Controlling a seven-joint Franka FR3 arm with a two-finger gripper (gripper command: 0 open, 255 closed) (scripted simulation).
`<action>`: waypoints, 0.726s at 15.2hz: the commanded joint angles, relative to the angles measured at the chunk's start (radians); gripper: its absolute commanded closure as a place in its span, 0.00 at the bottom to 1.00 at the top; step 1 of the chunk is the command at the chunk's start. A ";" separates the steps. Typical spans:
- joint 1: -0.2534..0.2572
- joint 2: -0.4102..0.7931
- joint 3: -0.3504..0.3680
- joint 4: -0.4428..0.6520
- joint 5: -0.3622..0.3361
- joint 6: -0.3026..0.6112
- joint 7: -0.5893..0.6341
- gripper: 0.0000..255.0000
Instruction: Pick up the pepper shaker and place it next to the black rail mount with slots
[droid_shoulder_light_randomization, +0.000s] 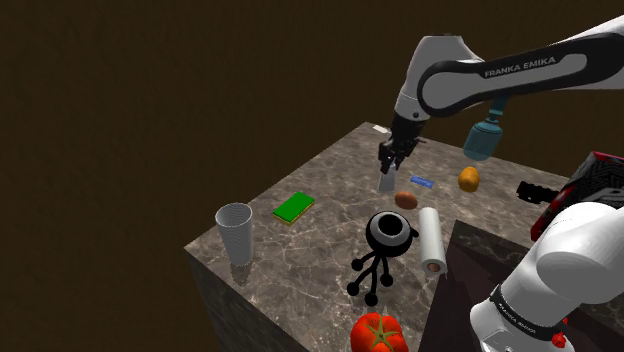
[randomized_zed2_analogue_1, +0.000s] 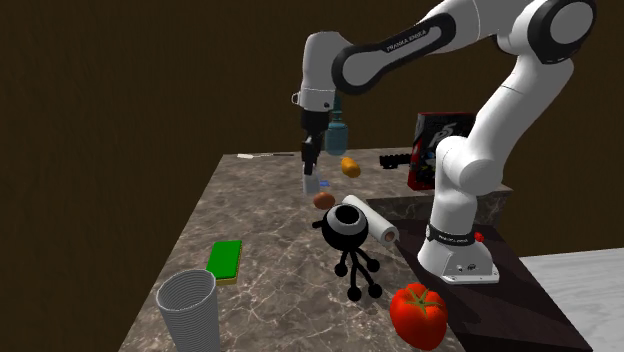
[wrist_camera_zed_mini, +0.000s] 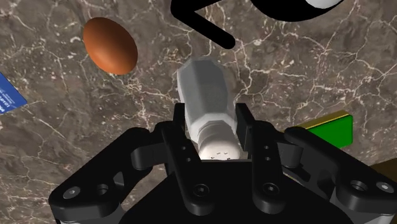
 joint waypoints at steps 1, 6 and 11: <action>-0.001 -0.008 -0.001 0.020 -0.001 -0.028 0.000 1.00; -0.002 -0.022 -0.003 0.077 -0.003 -0.099 0.002 1.00; -0.002 -0.029 -0.005 0.139 -0.005 -0.169 0.004 1.00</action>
